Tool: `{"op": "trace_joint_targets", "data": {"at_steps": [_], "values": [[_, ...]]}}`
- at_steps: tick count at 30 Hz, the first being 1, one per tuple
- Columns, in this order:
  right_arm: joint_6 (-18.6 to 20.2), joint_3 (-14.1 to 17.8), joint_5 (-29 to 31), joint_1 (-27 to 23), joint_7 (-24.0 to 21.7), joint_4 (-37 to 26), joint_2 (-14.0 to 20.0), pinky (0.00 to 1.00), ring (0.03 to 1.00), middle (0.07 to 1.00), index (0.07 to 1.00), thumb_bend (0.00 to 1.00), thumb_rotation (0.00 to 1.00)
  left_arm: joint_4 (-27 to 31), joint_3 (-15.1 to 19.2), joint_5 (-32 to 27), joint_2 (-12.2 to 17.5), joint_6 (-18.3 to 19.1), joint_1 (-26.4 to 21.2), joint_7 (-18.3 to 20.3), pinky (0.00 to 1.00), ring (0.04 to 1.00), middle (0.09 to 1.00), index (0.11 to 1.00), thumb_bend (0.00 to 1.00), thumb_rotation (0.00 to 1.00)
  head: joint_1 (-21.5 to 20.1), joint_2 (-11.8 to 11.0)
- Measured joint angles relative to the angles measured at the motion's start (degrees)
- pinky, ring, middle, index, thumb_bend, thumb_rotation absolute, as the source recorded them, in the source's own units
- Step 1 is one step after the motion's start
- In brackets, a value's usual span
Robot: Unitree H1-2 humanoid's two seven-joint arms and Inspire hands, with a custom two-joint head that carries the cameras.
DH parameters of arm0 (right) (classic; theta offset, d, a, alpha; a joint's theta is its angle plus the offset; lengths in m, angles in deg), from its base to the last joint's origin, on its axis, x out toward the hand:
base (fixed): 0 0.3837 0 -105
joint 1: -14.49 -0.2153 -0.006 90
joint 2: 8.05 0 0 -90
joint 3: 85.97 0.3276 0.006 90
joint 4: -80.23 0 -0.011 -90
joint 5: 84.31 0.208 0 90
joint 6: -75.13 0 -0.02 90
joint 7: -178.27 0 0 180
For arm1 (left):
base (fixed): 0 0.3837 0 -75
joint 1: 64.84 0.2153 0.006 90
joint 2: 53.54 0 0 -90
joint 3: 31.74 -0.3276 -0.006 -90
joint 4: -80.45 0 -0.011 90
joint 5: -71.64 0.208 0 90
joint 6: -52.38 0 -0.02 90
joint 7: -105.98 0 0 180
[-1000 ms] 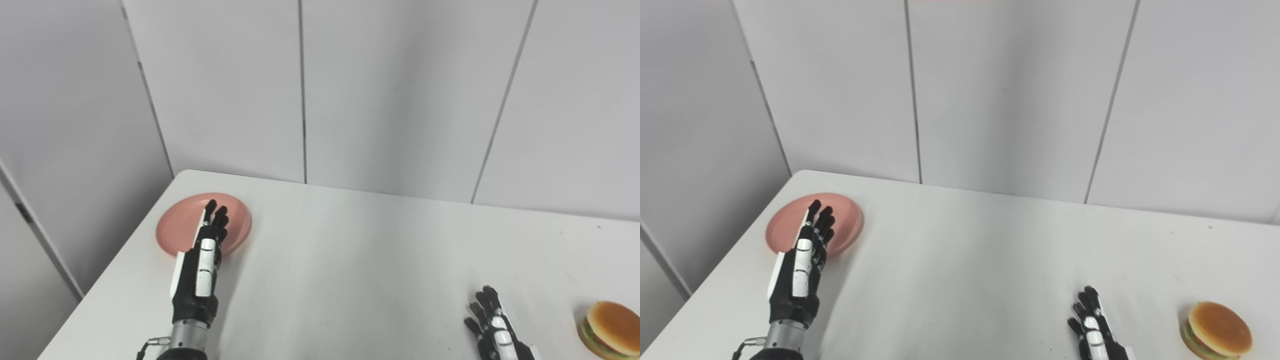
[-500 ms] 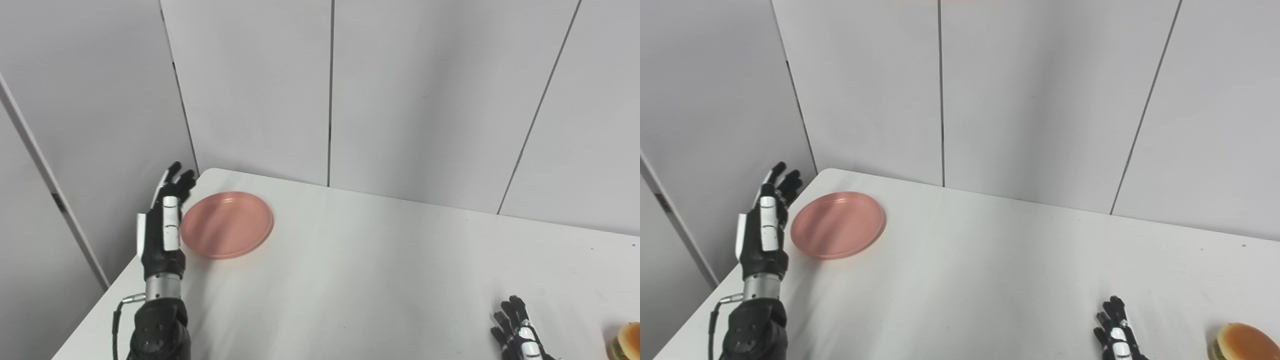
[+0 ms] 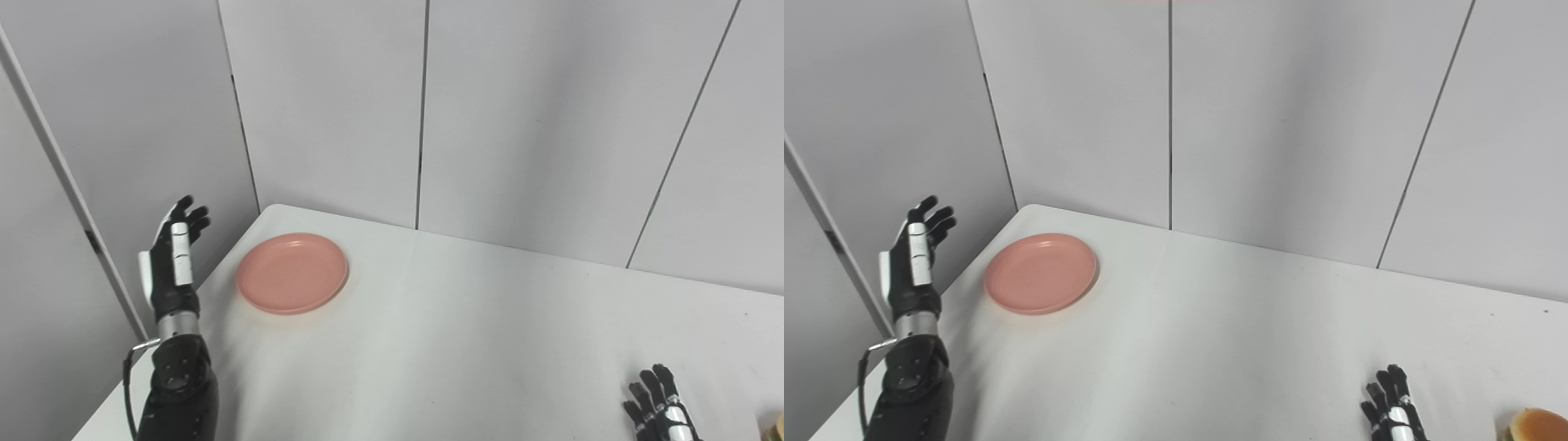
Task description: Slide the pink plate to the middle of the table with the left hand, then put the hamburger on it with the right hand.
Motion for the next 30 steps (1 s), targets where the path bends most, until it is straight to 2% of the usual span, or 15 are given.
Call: {"op": "trace_joint_targets", "data": {"at_steps": [2, 6, 14, 23, 30], "values": [[-0.07, 0.04, -0.13, 0.0, -0.01, 0.06, 0.21, 1.0, 1.0, 1.0, 1.0, 0.67, 0.84, -1.84, -0.1, -0.89, 0.0, -0.26, -0.01, 0.09, 0.79, 0.776, 0.766, 0.784, 0.76, 1.0, 0.27, 0.26], [-0.53, -0.06, -0.24, 0.02, -0.01, 0.06, 0.22, 1.0, 1.0, 1.0, 1.0, 0.67, 0.84, -4.91, -0.13, -3.54, -0.03, -0.3, -0.22, 1.31, 0.77, 0.78, 0.769, 0.785, 0.75, 1.0, 0.44, 0.52], [-0.53, -0.05, -0.07, 0.52, 0.02, -0.44, 0.22, 1.0, 1.0, 1.0, 1.0, 0.66, 0.84, -10.93, -0.52, -5.86, 0.45, 0.02, -2.28, 3.46, 0.82, 0.792, 0.777, 0.793, 0.77, 1.0, 0.18, 1.14], [-0.54, -0.05, 0.04, 0.65, -0.01, -0.48, 0.36, 1.0, 1.0, 1.0, 1.0, 0.67, 0.86, -20.97, -1.39, -7.12, 2.17, -5.36, -6.69, 6.6, 0.81, 0.828, 0.812, 0.808, 0.79, 1.0, 0.53, 1.14], [-0.54, -0.08, 0.01, 0.68, -0.04, -0.48, 0.41, 1.0, 1.0, 1.0, 1.0, 0.68, 0.87, -27.38, -3.15, -7.14, 3.39, -8.09, -10.07, 8.07, 0.87, 0.865, 0.847, 0.838, 0.82, 1.0, 0.44, 1.05]]}}
